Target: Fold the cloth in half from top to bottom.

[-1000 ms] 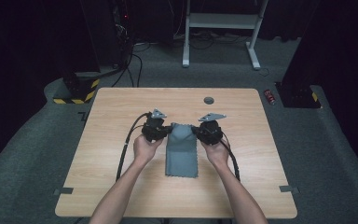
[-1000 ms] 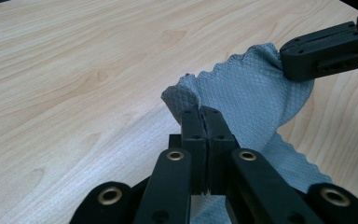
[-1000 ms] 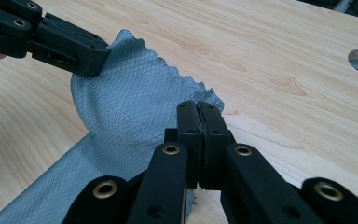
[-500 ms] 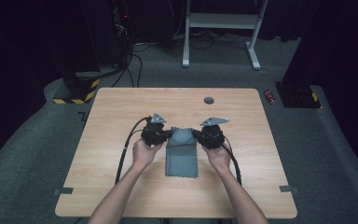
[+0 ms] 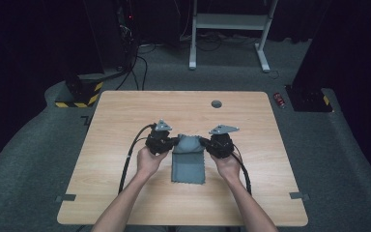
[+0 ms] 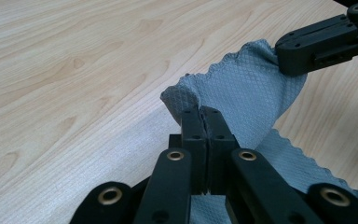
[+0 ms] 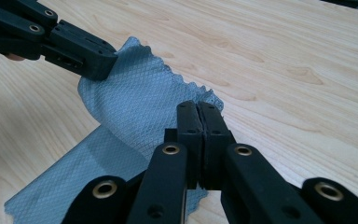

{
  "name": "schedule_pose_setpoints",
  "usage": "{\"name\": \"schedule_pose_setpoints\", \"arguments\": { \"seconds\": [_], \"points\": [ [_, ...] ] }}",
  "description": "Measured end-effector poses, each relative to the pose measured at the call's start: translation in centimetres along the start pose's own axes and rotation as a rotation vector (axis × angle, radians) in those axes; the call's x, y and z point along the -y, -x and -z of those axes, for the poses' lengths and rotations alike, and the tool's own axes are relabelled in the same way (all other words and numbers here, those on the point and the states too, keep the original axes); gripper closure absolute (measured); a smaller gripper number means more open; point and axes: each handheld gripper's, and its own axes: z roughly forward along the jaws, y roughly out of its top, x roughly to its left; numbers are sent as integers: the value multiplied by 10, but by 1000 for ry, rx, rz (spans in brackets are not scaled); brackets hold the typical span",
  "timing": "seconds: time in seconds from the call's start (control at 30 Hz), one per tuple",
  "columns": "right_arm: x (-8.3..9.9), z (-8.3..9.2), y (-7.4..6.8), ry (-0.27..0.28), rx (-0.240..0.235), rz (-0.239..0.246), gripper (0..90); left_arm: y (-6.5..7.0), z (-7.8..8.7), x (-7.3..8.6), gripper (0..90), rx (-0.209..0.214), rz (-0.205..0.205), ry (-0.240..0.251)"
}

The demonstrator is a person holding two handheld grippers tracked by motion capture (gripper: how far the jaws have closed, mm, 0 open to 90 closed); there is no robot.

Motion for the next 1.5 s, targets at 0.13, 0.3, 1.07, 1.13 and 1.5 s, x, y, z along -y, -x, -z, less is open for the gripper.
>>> {"name": "schedule_pose_setpoints", "arguments": {
  "seconds": [0.13, 0.3, 1.07, 1.13, 1.5],
  "points": [
    [2, 3, -2, 5, -8, 5, 886, 2, 1, 3, 891, 3, -3, 2],
    [4, 3, -4, 3, -14, 9, 885, 4, 4, 8, 891, 11, 1, 13],
    [24, 6, -15, -16, -45, 22, 885, 15, 3, 29, 891, 14, -29, -24],
    [26, 5, -16, -16, -44, 32, 885, 16, 3, 31, 891, 11, -35, -21],
    [39, 6, -22, -34, -55, 38, 880, 22, 3, 43, 888, 19, -54, -37]
  ]
}}
